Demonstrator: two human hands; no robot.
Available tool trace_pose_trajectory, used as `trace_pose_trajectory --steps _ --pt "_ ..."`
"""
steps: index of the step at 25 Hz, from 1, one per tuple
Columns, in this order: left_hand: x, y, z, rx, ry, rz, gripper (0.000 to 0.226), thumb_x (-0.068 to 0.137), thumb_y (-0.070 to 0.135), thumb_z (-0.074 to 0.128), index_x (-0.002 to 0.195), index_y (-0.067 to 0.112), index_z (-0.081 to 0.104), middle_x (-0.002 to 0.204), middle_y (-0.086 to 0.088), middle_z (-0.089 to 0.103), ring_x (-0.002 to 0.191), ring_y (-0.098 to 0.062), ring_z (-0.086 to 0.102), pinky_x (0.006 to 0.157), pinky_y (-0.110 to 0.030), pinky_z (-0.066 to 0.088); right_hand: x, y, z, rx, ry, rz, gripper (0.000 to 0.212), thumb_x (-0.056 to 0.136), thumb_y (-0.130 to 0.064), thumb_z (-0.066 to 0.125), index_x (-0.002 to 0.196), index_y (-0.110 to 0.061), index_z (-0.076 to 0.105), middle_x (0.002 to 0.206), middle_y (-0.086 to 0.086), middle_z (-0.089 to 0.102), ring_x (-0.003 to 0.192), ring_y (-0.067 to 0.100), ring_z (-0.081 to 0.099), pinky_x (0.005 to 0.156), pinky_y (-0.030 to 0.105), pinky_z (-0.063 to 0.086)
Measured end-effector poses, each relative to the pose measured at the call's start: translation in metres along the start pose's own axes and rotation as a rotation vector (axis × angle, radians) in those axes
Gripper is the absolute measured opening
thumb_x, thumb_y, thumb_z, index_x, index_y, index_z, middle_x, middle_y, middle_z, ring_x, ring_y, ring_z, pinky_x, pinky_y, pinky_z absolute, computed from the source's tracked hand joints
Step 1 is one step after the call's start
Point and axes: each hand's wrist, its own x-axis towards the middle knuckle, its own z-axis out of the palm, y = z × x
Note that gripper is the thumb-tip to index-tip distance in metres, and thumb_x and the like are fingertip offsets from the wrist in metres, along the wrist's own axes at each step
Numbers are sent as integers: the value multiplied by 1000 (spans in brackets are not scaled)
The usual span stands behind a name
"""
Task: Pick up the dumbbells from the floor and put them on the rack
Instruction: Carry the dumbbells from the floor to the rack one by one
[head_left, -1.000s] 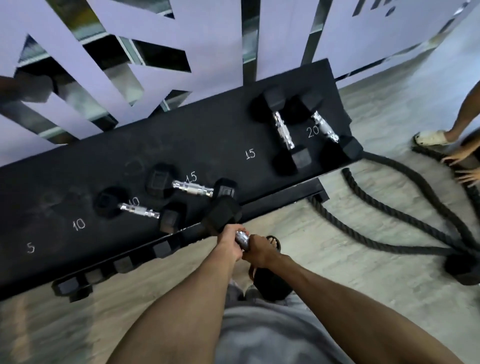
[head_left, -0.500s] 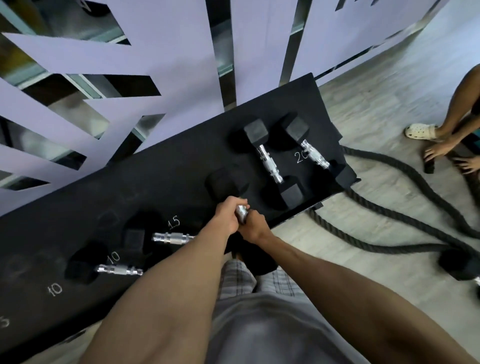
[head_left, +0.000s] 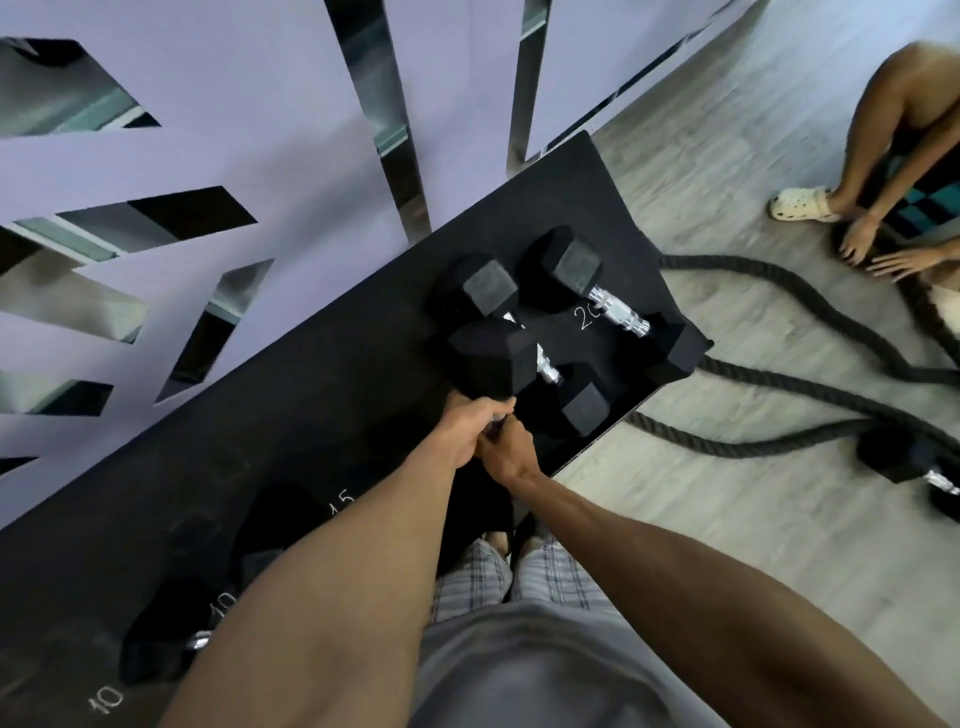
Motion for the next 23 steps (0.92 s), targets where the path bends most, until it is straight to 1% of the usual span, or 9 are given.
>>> trace_pose_trajectory --steps 1,3,6,8,11,14,17,20,23 --pt "2 -1 -1 -7 1 15 36 73 4 80 102 9 59 98 -12 71 95 -28 69 90 -36 54 4 0 1 -13 -14 7 33 94 -21 58 122 -4 54 105 7 66 104 24 64 75 24 43" --pt "3 -1 -3 -18 25 31 43 75 5 80 110 11 55 99 -10 69 95 -25 67 89 -33 53 12 1 3 -52 -28 8 38 93 -22 60 126 -4 53 112 9 67 105 25 65 74 25 43" --pt "7 -7 0 -45 39 3 59 74 7 81 125 8 52 109 -11 69 103 -26 67 93 -35 53 17 6 2 -125 -26 -8 38 93 -21 60 126 -3 53 112 12 69 103 29 67 74 28 47" --pt "8 -9 -3 -92 45 -12 62 76 7 80 131 7 51 116 -13 68 108 -28 66 97 -37 52 15 5 3 -155 -37 -36 39 94 -19 57 129 -3 51 114 14 69 105 32 66 78 30 49" --pt "9 -10 -11 -187 83 -26 57 76 7 80 127 1 56 112 -12 69 103 -27 67 94 -36 53 17 -1 6 -187 -65 -87 43 93 -22 58 132 -6 50 120 14 68 111 31 63 85 30 48" --pt "15 -12 -22 -319 155 -49 50 76 3 79 120 -1 56 108 -14 68 96 -27 66 88 -35 53 21 -5 15 -223 -120 -94 44 92 -25 58 132 -9 50 118 13 69 112 32 64 90 38 51" --pt "23 -14 -31 -406 176 -98 60 73 5 82 127 -5 57 116 -19 69 94 -28 67 83 -36 55 26 -8 22 -261 -146 -77 44 92 -27 56 133 -12 50 118 15 68 110 33 64 90 40 52" --pt "32 -14 -37 -424 155 -133 56 75 6 81 125 -6 59 117 -21 69 91 -29 67 79 -35 55 32 -10 27 -300 -152 -64 45 93 -24 55 135 -10 47 118 17 67 110 36 63 88 39 52" --pt "37 -9 -40 -393 140 -170 55 76 6 80 125 -8 58 111 -22 69 83 -28 69 73 -34 56 37 -13 28 -306 -160 -31 45 93 -24 53 136 -10 47 116 17 67 107 36 63 81 35 49"
